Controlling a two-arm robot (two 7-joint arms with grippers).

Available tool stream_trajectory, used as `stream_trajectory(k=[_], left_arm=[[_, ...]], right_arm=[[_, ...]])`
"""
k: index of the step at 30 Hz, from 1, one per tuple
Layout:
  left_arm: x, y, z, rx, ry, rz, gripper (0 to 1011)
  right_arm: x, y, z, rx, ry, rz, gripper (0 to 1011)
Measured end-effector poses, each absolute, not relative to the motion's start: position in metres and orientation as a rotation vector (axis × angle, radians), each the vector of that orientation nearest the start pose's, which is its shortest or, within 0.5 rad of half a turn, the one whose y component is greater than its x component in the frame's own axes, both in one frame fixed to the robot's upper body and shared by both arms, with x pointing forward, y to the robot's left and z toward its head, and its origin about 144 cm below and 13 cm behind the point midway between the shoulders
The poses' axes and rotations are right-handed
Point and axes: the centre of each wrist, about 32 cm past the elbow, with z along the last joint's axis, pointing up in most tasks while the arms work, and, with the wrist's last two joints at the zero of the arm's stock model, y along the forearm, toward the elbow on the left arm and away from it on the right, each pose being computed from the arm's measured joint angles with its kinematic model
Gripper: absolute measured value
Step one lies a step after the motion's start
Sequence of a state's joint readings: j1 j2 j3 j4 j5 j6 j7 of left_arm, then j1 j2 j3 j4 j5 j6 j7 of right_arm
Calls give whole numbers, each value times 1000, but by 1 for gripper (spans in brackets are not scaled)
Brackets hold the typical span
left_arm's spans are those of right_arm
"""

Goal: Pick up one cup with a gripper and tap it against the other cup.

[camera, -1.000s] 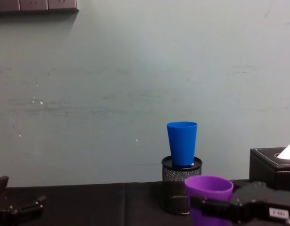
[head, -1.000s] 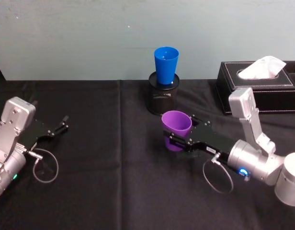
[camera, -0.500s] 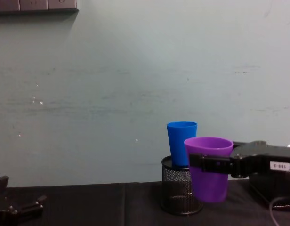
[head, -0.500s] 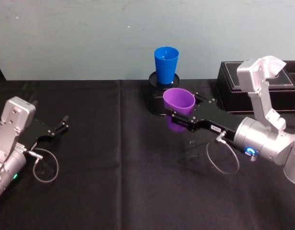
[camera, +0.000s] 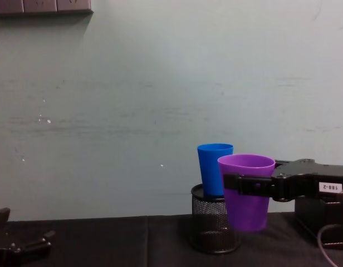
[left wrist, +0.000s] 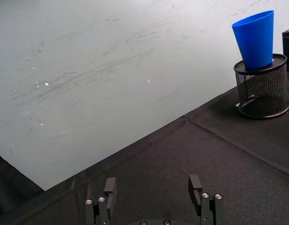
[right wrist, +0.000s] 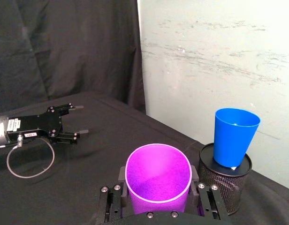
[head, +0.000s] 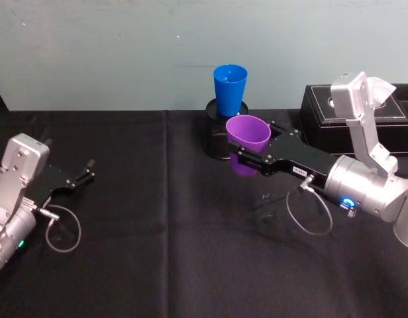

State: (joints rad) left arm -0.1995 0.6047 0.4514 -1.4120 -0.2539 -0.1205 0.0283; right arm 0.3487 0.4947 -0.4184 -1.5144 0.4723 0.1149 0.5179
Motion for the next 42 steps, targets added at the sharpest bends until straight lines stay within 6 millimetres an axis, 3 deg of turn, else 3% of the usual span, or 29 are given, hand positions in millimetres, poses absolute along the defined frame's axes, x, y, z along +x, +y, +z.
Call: stream_trajectory(k=[42], left_arm=[[489,310,1140,304,-285,1248,1000]], right_arm=[[529,-261,1221,-106,-48,-726,728]])
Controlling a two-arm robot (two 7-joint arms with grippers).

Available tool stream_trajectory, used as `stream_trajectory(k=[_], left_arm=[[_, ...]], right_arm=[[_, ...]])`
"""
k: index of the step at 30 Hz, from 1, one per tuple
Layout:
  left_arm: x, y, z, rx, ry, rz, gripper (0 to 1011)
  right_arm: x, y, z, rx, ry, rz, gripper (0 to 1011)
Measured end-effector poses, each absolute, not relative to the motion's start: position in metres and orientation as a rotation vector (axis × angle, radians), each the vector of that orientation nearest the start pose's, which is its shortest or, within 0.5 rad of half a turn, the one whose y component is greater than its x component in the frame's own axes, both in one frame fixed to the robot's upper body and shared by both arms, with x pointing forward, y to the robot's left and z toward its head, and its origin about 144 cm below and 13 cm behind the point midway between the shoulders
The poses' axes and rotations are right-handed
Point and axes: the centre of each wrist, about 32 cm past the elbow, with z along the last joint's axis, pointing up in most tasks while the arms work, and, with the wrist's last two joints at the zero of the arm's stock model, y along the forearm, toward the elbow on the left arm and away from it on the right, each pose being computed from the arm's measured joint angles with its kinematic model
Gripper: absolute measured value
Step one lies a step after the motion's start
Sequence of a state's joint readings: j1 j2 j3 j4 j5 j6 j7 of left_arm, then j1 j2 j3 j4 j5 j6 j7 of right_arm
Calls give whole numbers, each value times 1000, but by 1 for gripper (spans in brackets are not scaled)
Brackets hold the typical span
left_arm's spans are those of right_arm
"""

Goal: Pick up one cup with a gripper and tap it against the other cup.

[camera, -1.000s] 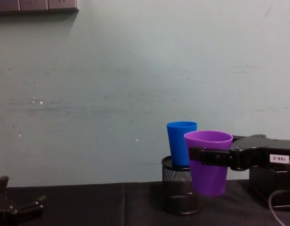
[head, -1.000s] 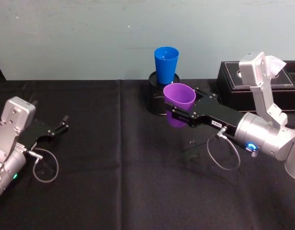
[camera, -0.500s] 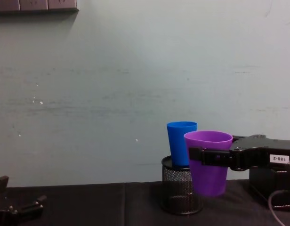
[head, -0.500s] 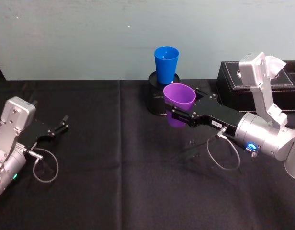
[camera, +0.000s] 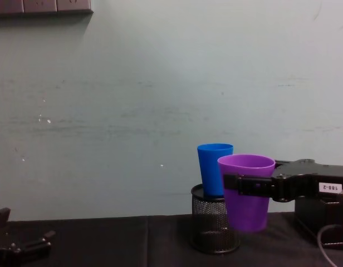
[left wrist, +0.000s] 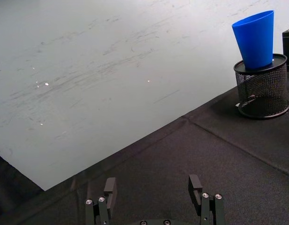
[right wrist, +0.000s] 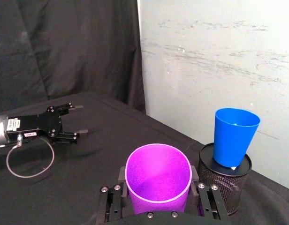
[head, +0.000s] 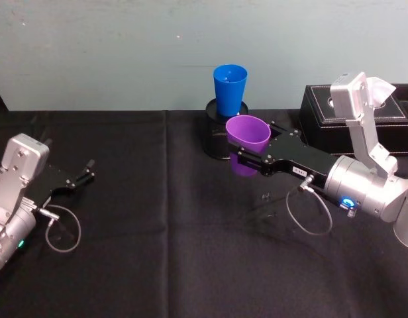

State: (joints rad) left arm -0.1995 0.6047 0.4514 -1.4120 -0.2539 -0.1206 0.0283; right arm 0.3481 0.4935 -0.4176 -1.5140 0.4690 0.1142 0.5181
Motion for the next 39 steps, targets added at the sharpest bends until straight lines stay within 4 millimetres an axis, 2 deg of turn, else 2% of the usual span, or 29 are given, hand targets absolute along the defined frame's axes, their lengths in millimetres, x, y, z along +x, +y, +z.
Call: stream_trajectory(k=[34,39], left_arm=[[489,310,1140,304,-285,1248,1000],[489,310,1140,304,-285,1248,1000]], right_arm=[[529,-261,1221,-105,-51,-728,728],[534,-262,1218,-105,-46,-745,728]])
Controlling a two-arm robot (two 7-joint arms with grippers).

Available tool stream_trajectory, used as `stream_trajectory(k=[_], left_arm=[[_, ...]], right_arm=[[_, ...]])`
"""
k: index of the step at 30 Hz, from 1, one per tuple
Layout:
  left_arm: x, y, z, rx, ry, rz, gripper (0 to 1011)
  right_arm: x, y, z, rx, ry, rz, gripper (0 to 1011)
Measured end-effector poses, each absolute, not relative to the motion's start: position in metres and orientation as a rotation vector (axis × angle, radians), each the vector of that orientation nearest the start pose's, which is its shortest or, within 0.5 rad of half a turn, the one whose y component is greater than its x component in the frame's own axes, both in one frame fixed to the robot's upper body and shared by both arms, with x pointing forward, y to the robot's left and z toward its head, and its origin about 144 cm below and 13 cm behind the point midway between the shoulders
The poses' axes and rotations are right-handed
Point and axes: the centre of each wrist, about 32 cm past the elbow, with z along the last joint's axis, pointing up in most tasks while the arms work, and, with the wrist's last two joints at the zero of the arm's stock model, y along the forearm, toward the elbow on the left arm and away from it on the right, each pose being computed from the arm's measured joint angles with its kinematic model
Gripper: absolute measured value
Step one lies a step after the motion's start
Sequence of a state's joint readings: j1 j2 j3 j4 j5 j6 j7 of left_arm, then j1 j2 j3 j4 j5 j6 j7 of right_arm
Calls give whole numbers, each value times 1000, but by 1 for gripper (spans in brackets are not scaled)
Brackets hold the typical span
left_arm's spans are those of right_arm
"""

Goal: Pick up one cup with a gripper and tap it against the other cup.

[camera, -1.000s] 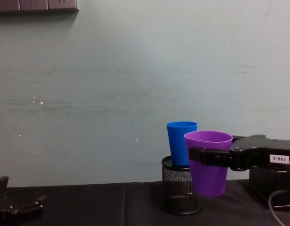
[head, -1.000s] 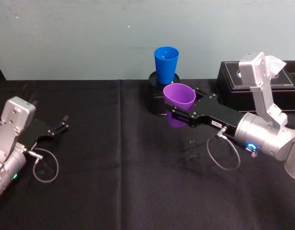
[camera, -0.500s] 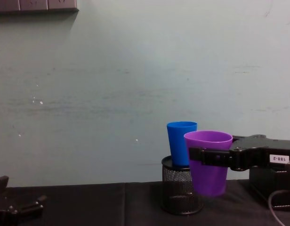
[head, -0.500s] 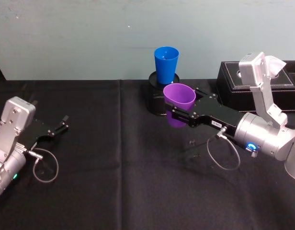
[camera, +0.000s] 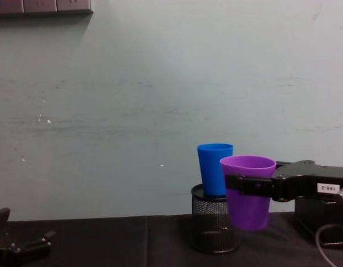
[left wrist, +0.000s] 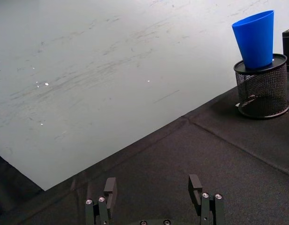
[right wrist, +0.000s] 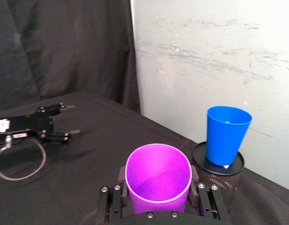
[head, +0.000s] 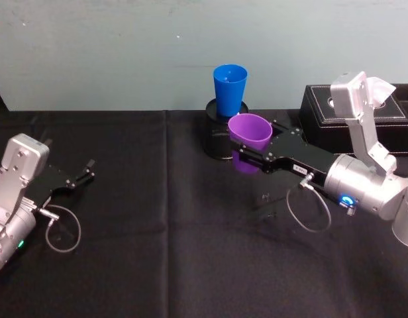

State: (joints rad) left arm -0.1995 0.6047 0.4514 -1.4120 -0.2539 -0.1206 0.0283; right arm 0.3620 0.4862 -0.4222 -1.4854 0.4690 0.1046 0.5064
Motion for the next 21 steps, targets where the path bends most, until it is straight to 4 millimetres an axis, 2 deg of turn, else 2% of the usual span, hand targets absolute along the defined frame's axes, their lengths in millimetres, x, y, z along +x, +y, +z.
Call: stream_trajectory(k=[21], left_arm=[[489,310,1140,304,-285,1248,1000]], right_arm=[[592,-236,1210,-87,-40,-842,728]])
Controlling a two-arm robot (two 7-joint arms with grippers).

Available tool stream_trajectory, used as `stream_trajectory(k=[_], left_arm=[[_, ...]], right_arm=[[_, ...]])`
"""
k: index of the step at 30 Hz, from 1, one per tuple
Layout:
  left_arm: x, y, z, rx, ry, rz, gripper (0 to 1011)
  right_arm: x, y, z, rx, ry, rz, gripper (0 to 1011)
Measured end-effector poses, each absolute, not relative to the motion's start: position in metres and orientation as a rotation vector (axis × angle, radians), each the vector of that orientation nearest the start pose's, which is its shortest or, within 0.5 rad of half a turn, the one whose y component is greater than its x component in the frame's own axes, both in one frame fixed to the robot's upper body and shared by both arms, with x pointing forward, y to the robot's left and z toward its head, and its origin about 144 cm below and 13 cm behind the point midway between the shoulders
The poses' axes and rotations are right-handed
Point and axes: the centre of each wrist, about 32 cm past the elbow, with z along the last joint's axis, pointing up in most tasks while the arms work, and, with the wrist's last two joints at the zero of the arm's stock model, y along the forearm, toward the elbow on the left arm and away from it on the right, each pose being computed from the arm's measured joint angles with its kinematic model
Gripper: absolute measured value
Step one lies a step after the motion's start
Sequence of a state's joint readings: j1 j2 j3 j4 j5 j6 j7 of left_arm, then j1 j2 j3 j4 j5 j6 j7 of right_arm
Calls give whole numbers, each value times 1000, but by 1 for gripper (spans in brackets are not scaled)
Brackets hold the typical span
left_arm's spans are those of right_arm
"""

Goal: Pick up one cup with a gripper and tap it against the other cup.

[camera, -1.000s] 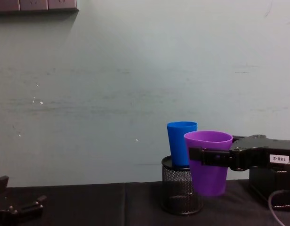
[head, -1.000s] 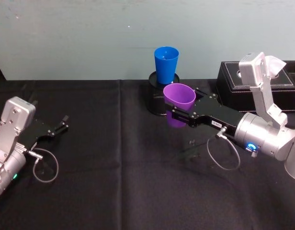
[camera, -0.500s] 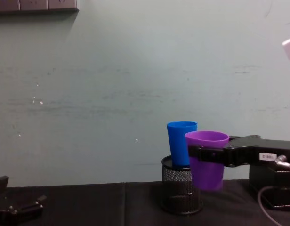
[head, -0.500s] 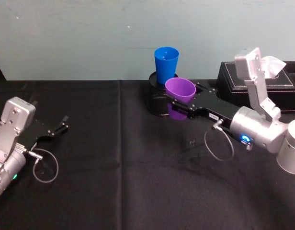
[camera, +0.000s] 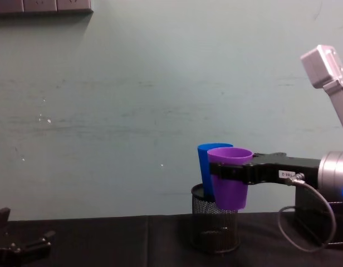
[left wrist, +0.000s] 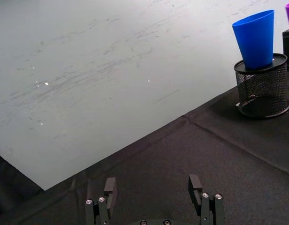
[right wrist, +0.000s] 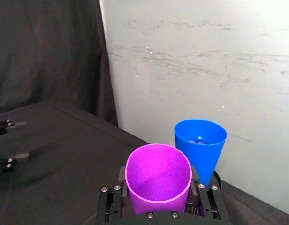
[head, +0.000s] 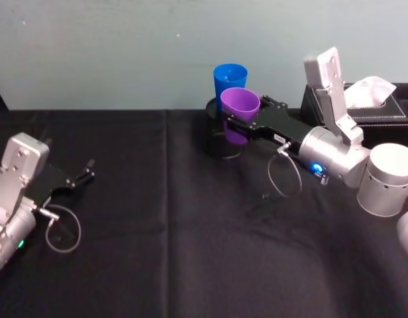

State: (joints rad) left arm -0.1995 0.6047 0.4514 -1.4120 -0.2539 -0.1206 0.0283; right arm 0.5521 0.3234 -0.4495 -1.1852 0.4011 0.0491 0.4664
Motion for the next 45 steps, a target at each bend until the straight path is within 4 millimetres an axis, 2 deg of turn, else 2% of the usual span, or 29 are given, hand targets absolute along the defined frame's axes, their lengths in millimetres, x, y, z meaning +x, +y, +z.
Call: stream_trajectory(k=[27,45], left_arm=[[489,310,1140,304,-285,1248,1000],[489,310,1140,304,-285,1248,1000]], right_arm=[[628,-231,1221,-71,-23,-895,726],[632,-229,1226,-69,-27,-892,728]])
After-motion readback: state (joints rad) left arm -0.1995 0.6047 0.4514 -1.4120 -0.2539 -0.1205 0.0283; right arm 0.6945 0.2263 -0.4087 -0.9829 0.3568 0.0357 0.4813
